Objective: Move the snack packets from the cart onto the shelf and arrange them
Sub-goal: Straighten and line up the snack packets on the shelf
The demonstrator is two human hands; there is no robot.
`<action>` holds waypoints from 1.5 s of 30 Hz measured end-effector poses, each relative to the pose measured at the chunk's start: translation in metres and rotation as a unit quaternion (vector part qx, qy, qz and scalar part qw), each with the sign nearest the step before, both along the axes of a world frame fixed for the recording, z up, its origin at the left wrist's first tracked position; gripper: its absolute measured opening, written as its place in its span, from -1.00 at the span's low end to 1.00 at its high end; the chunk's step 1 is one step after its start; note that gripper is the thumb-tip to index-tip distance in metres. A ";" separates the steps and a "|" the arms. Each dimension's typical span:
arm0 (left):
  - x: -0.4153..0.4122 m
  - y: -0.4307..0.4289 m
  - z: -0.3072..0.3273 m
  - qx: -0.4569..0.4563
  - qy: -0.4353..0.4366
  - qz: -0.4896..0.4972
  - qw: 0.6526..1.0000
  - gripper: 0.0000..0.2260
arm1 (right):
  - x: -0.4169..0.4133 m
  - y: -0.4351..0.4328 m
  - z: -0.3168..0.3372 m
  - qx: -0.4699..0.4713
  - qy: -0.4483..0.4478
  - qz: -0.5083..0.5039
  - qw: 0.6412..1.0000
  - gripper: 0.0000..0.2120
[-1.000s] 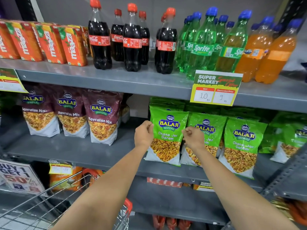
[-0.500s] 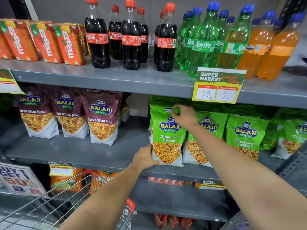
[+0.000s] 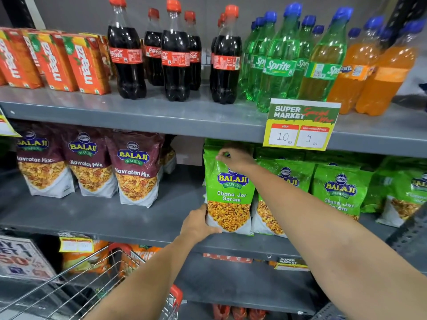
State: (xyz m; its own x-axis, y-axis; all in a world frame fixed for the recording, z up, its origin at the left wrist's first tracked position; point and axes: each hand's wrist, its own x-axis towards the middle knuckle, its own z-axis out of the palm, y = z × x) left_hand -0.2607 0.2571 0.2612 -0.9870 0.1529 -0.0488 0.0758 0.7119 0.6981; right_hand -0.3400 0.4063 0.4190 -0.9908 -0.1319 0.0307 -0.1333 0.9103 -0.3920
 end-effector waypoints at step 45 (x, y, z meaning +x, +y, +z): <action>0.043 0.112 0.043 -0.162 0.018 -0.099 0.982 -0.59 | 0.080 0.155 -0.009 -0.010 0.133 -0.093 0.987 -0.84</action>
